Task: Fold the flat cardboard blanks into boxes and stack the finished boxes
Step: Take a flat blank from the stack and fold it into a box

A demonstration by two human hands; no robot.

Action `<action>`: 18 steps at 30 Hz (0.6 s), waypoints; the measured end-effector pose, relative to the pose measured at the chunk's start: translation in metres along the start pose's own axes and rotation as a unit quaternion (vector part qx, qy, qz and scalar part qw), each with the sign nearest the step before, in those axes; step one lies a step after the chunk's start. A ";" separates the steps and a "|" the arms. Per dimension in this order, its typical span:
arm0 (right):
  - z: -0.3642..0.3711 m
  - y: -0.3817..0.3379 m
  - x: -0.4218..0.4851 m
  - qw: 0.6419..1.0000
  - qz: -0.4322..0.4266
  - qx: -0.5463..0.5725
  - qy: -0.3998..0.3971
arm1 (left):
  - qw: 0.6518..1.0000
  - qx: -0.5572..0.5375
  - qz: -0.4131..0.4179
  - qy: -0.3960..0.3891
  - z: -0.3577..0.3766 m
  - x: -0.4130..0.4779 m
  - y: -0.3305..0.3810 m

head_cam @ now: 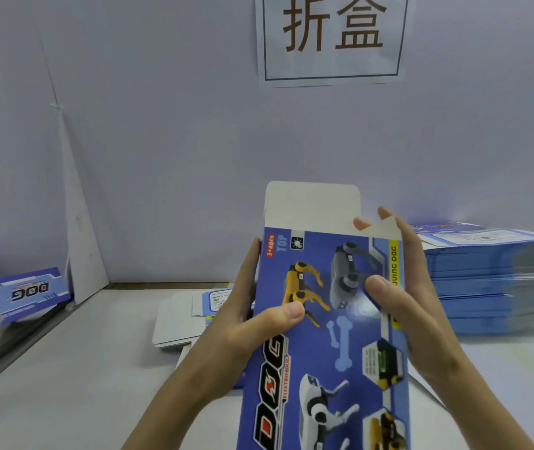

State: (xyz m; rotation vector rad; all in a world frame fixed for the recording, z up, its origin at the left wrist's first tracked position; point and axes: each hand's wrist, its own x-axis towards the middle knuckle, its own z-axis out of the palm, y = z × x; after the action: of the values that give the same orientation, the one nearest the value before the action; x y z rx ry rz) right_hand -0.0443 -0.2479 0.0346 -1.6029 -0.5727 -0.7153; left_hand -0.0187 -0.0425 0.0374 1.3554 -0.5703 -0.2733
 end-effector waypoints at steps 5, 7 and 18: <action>0.008 0.004 0.000 0.994 0.058 0.084 0.024 | 0.999 -0.005 -0.041 0.017 0.004 0.008 0.004; 0.011 0.005 -0.001 0.989 0.077 0.118 0.040 | 1.000 -0.011 -0.014 -0.005 0.001 0.007 -0.003; 0.019 0.002 -0.002 0.983 0.046 0.159 0.082 | 0.998 0.010 0.049 -0.024 0.001 0.013 -0.005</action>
State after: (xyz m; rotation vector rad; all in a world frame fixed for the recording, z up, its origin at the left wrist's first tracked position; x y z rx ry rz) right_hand -0.0423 -0.2297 0.0300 -1.2540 -0.4632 -0.6435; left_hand -0.0079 -0.0509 0.0359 1.3398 -0.6784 -0.2213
